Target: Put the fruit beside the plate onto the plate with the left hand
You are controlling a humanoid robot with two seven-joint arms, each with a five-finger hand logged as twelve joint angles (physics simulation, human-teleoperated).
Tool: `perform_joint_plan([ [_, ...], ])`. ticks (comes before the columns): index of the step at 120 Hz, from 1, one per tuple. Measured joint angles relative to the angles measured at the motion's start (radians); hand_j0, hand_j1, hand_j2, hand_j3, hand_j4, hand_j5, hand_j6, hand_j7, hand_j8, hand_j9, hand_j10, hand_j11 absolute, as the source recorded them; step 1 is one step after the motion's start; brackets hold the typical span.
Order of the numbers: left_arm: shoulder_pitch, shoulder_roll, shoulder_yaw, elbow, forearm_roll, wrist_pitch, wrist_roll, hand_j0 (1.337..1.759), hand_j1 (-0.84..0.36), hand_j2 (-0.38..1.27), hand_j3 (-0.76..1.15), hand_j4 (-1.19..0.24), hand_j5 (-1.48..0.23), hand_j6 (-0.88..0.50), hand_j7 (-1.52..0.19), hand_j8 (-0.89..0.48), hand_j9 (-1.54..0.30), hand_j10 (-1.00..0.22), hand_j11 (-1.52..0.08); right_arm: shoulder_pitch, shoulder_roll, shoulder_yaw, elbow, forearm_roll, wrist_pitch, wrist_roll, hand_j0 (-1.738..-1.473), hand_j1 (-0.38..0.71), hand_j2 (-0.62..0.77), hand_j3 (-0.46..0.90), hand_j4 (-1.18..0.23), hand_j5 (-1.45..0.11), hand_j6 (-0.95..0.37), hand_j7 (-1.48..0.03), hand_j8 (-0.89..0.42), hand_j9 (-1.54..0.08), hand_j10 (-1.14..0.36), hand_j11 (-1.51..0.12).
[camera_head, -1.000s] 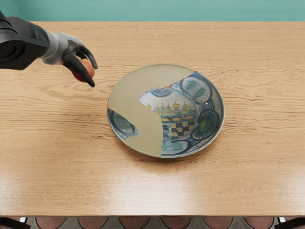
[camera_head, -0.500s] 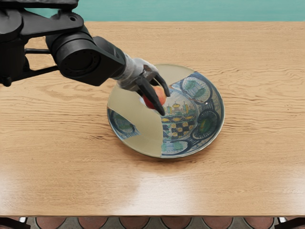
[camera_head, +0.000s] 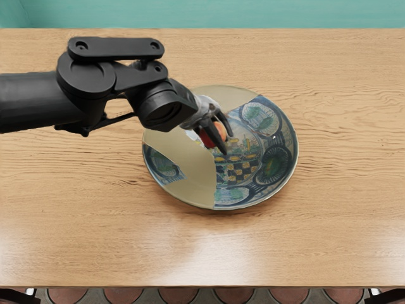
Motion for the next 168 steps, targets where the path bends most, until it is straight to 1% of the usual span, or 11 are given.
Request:
perform_joint_plan([
  [25, 0.006, -0.031, 0.001, 0.024, 0.066, 0.035, 0.000, 1.635, -0.40, 0.23, 0.00, -0.86, -1.15, -0.42, -1.17, -0.33, -1.17, -0.60, -1.20, 0.004, 0.000, 0.000, 0.000, 0.000, 0.000, 0.000, -1.658, -0.31, -0.01, 0.00, -0.04, -0.05, -0.04, -0.05, -0.04, -0.05, -0.04, -0.05],
  [38, 0.011, -0.042, 0.001, 0.024, 0.088, 0.062, 0.000, 1.637, -0.38, 0.21, 0.00, -0.83, -1.07, -0.46, -1.08, -0.37, -1.10, -0.63, -1.14, 0.004, 0.000, 0.000, 0.000, 0.000, 0.000, 0.000, -1.658, -0.31, -0.01, 0.00, -0.04, -0.05, -0.04, -0.05, -0.04, -0.05, -0.04, -0.05],
  [60, 0.016, -0.042, 0.001, 0.025, 0.096, 0.076, 0.000, 1.644, -0.32, 0.17, 0.00, -0.70, -0.86, -0.57, -0.90, -0.45, -0.92, -0.70, -0.93, 0.005, 0.000, 0.000, 0.000, 0.000, 0.001, 0.000, -1.658, -0.31, -0.01, 0.00, -0.04, -0.05, -0.04, -0.05, -0.04, -0.05, -0.04, -0.05],
  [71, 0.026, -0.043, 0.000, 0.026, 0.097, 0.077, -0.001, 1.649, -0.27, 0.14, 0.00, -0.61, -0.76, -0.53, -0.79, -0.45, -0.80, -0.62, -0.81, 0.006, 0.000, 0.000, 0.000, 0.000, 0.000, 0.000, -1.658, -0.31, -0.01, 0.00, -0.04, -0.05, -0.04, -0.05, -0.04, -0.05, -0.04, -0.05],
  [95, 0.027, -0.043, 0.000, 0.027, 0.096, 0.086, -0.001, 1.655, -0.10, 0.09, 0.00, -0.41, -0.52, -0.38, -0.54, -0.35, -0.54, -0.39, -0.54, 0.006, 0.000, 0.000, 0.000, 0.000, 0.000, 0.000, -1.658, -0.31, -0.01, 0.00, -0.04, -0.05, -0.04, -0.05, -0.04, -0.05, -0.04, -0.05],
  [123, 0.013, -0.037, -0.001, 0.012, 0.097, 0.095, -0.001, 1.657, -0.01, 0.06, 0.00, -0.31, -0.40, -0.30, -0.40, -0.29, -0.40, -0.30, -0.40, 0.006, 0.000, 0.000, 0.000, 0.000, 0.000, 0.000, -1.658, -0.31, -0.01, 0.00, -0.04, -0.05, -0.04, -0.05, -0.04, -0.05, -0.04, -0.05],
  [130, -0.003, -0.020, -0.002, -0.004, 0.096, 0.094, -0.001, 1.657, 0.00, 0.06, 0.00, -0.30, -0.38, -0.29, -0.39, -0.28, -0.39, -0.29, -0.39, 0.006, 0.000, 0.000, 0.001, 0.000, 0.001, 0.000, -1.658, -0.31, -0.01, 0.00, -0.04, -0.05, -0.04, -0.05, -0.04, -0.05, -0.04, -0.05],
  [138, -0.022, 0.032, -0.008, -0.042, 0.090, 0.093, -0.001, 1.657, 0.01, 0.06, 0.00, -0.29, -0.37, -0.28, -0.37, -0.28, -0.38, -0.28, -0.38, 0.007, 0.000, 0.000, 0.001, 0.000, 0.001, 0.000, -1.658, -0.31, -0.01, 0.00, -0.04, -0.05, -0.04, -0.05, -0.04, -0.05, -0.04, -0.05],
  [155, -0.017, 0.195, -0.089, -0.172, 0.083, 0.091, -0.001, 1.658, 0.02, 0.06, 0.00, -0.27, -0.36, -0.27, -0.36, -0.27, -0.36, -0.27, -0.36, 0.008, 0.000, 0.000, 0.001, 0.000, 0.001, 0.000, -1.658, -0.31, -0.01, 0.00, -0.04, -0.05, -0.04, -0.05, -0.04, -0.05, -0.04, -0.05],
  [161, 0.003, 0.246, -0.127, -0.222, 0.082, 0.085, -0.001, 1.658, 0.03, 0.06, 0.00, -0.27, -0.35, -0.27, -0.35, -0.27, -0.35, -0.27, -0.35, 0.009, 0.000, 0.001, 0.001, 0.000, 0.001, 0.000, -1.658, -0.31, -0.01, 0.00, -0.04, -0.05, -0.04, -0.05, -0.04, -0.05, -0.04, -0.05],
  [168, 0.050, 0.320, -0.180, -0.279, 0.083, 0.066, -0.001, 1.658, 0.03, 0.05, 0.00, -0.27, -0.35, -0.27, -0.35, -0.27, -0.35, -0.27, -0.35, 0.009, 0.000, 0.001, 0.002, 0.000, 0.001, 0.000, -1.658, -0.31, -0.01, 0.00, -0.04, -0.05, -0.04, -0.05, -0.04, -0.05, -0.04, -0.05],
])
